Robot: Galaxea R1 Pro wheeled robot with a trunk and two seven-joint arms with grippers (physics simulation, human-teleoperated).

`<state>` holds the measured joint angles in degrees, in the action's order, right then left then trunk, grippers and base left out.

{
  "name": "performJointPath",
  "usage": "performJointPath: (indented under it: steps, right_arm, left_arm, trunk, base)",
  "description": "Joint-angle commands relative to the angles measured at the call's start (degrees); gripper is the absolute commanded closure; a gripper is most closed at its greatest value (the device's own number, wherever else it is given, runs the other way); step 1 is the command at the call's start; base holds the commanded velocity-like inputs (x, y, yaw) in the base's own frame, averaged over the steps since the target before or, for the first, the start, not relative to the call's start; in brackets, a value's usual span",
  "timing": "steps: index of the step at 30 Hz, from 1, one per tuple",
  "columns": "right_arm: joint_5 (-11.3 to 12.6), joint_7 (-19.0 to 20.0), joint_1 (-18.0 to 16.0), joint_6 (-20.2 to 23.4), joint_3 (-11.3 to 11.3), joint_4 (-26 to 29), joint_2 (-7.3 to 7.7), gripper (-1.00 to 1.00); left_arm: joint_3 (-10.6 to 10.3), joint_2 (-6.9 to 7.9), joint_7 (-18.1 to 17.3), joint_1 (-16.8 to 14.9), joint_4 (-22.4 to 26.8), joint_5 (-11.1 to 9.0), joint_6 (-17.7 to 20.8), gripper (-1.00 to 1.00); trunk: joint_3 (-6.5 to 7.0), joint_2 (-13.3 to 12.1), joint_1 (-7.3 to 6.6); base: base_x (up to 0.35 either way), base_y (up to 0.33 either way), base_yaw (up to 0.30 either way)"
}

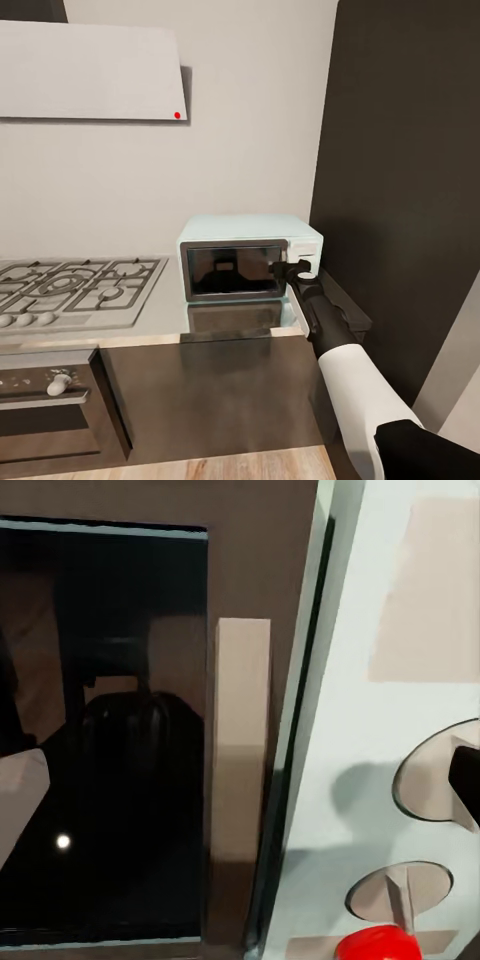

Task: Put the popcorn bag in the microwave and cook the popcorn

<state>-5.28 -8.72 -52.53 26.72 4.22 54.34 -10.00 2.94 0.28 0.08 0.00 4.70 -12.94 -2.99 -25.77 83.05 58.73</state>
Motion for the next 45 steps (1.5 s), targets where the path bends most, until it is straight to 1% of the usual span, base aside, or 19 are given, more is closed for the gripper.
performJointPath:
  steps: [1,9,23,37,38,41,45]
  right_arm:
    - [-0.5,-0.1,0.0,0.4,0.1,0.1,0.00,-1.00]
    - [-0.5,-0.1,0.0,0.4,0.1,0.1,0.00,-1.00]
    - [-0.3,-0.1,0.0,0.0,0.0,0.0,0.00,-1.00]
    - [0.2,0.2,0.0,-0.6,-0.1,-3.1,0.00,-1.00]
    - [0.2,0.2,0.0,-0.6,-0.1,-3.6,0.03,-1.00]
    - [0.1,0.2,0.0,-2.3,-0.2,-5.5,0.84,-1.00]
    - [0.0,0.2,0.0,-2.8,-0.3,-5.8,1.02,-1.00]
  left_arm:
    - [0.3,-0.01,0.0,0.0,0.0,-0.1,-0.1,-1.00]
    - [0.2,-0.01,0.0,0.0,0.0,-0.1,-0.1,-1.00]
    - [0.3,-0.01,0.0,0.0,0.0,-0.1,-0.1,-1.00]
    - [0.2,-0.01,0.0,0.0,0.0,-0.1,-0.1,-1.00]
    - [0.2,-0.01,0.0,0.0,0.0,-0.1,-0.1,-1.00]
    - [0.2,-0.01,0.0,0.0,0.0,-0.1,-0.1,-1.00]
    - [0.2,-0.01,0.0,0.0,0.0,-0.1,-0.1,-1.00]
  trunk:
    - [-0.06,0.0,0.00]
    - [-0.06,0.0,0.00]
    - [-0.06,0.0,0.00]
    - [-0.06,0.0,0.00]
    - [-0.06,0.0,0.00]
    - [-0.06,0.0,0.00]
    - [-0.06,0.0,0.00]
  base:
    - [0.001,0.000,0.000]
    - [0.049,0.073,0.000]
    - [0.003,0.002,0.000]
    - [0.000,-0.009,0.000]
    - [0.000,0.000,0.000]
    - [0.000,0.000,0.000]
    - [0.000,0.000,0.000]
